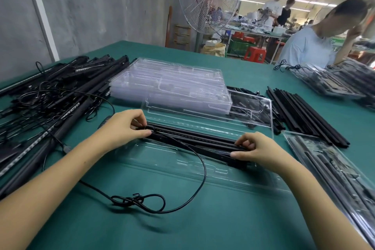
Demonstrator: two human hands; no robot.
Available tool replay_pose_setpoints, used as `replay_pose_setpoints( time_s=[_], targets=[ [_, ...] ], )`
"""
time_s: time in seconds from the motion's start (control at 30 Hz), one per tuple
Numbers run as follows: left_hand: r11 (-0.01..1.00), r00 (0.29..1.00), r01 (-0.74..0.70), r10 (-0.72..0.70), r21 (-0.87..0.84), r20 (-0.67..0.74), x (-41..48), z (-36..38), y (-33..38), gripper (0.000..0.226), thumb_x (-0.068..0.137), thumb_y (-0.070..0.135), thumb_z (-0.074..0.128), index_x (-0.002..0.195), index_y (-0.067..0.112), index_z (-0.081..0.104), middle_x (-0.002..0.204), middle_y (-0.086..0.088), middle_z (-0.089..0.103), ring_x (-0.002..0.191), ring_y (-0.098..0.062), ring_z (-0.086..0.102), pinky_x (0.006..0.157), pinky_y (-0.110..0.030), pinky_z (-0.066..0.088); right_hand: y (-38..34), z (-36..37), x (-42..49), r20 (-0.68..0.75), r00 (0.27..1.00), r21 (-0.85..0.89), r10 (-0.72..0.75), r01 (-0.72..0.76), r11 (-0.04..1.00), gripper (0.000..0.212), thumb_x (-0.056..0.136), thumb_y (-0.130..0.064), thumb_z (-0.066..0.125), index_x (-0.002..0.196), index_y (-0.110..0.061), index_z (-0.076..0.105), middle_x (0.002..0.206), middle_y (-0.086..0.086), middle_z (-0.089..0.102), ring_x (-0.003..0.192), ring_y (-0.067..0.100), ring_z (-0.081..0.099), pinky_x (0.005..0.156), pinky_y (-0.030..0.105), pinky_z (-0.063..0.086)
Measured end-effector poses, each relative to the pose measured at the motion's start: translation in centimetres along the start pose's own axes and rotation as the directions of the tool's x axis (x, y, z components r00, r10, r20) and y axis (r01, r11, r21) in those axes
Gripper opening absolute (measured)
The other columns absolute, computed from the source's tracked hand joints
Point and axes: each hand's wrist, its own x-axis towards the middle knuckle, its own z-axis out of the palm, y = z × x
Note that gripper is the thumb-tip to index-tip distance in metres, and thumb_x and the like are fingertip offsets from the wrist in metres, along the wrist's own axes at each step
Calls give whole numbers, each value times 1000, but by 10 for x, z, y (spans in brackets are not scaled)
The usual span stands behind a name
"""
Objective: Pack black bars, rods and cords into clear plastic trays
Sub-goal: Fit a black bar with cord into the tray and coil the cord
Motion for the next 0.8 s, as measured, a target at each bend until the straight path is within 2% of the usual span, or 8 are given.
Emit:
replay_pose_setpoints(
  time_s=[0.13, 0.27, 0.5, 0.67, 0.8],
  targets=[
    [1000, 998, -22, 22, -12, 54, -1, 1, 2, 18, 79, 30, 72, 84, 42, 60, 93, 11, 58, 88, 1, 58, 70, -10, 40, 2, 0, 0, -18, 999, -68, -28, 27, 997, 29, 70, -43, 78, 88, -29, 62, 90, -5, 57, 73, 2, 51, 61, 15, 39],
    [1000, 1000, -4, 4, -7, 15, -1, 5, 4, 10, 79, 37, 71, 81, 40, 62, 92, 9, 58, 86, 1, 58, 70, -10, 39, 3, -2, -1, 8, 999, -37, -40, 40, 998, 30, 69, -45, 77, 90, -29, 63, 93, -4, 57, 79, 3, 53, 64, 14, 40],
    [1000, 1000, 11, -11, -20, 19, 0, 6, 3, 15, 74, 37, 76, 80, 36, 62, 93, 6, 57, 86, -4, 58, 73, -20, 42, 1, -7, -5, 81, 996, -47, -41, 45, 998, 37, 66, -45, 80, 95, -34, 59, 100, -11, 50, 91, -1, 48, 70, 11, 38],
    [999, 999, 29, -28, -37, 37, 1, 5, 5, 16, 73, 36, 77, 79, 35, 62, 94, 5, 58, 87, -7, 58, 77, -25, 44, -6, -5, -4, 88, 996, -140, -27, 39, 989, 43, 69, -43, 79, 104, -29, 57, 101, -6, 47, 97, 9, 48, 81, 20, 37],
    [1000, 1000, 2, -3, 28, 21, -1, 8, 8, 14, 77, 37, 73, 79, 37, 59, 93, 7, 57, 89, -8, 57, 81, -29, 45, -8, -5, -5, 79, 997, -132, 10, 1, 991, 50, 69, -42, 79, 110, -24, 58, 106, -2, 49, 98, 11, 48, 82, 22, 37]
  ],
)
